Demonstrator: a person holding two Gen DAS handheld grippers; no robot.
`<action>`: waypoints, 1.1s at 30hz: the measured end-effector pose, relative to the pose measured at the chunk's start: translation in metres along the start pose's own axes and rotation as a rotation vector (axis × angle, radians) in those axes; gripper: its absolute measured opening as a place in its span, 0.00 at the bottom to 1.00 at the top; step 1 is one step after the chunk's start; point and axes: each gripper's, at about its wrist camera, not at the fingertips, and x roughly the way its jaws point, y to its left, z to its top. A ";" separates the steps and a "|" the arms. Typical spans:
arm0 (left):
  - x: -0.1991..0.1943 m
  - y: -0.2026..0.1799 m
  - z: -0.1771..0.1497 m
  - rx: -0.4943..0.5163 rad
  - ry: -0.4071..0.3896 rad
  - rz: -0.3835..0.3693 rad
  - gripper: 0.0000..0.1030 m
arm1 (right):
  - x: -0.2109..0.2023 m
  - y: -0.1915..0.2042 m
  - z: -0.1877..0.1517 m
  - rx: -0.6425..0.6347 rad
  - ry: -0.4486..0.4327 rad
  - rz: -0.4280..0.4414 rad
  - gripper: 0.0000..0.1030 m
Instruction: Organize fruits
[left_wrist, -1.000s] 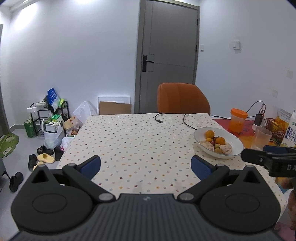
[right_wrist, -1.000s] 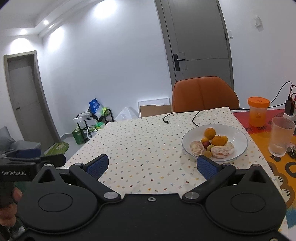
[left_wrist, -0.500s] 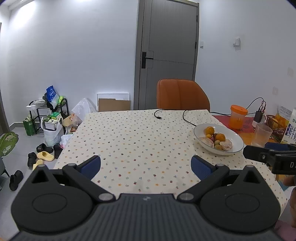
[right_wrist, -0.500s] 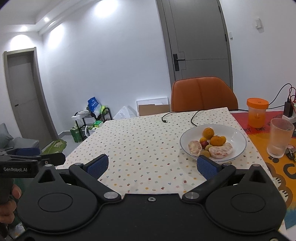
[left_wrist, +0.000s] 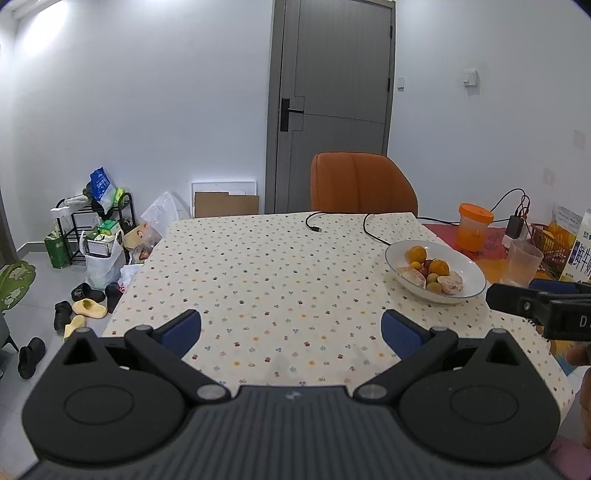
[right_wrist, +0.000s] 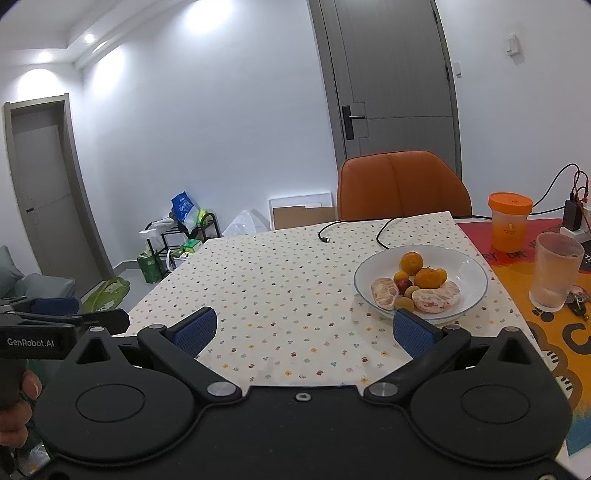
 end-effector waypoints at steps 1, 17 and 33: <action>0.000 0.000 0.000 0.000 0.000 0.000 1.00 | 0.000 0.000 0.000 0.001 0.000 0.000 1.00; -0.002 -0.003 0.001 0.009 -0.002 0.000 1.00 | -0.003 0.000 0.001 -0.005 -0.012 -0.004 1.00; -0.003 -0.003 0.001 0.012 0.001 -0.001 1.00 | -0.004 -0.004 0.000 0.002 -0.022 -0.013 1.00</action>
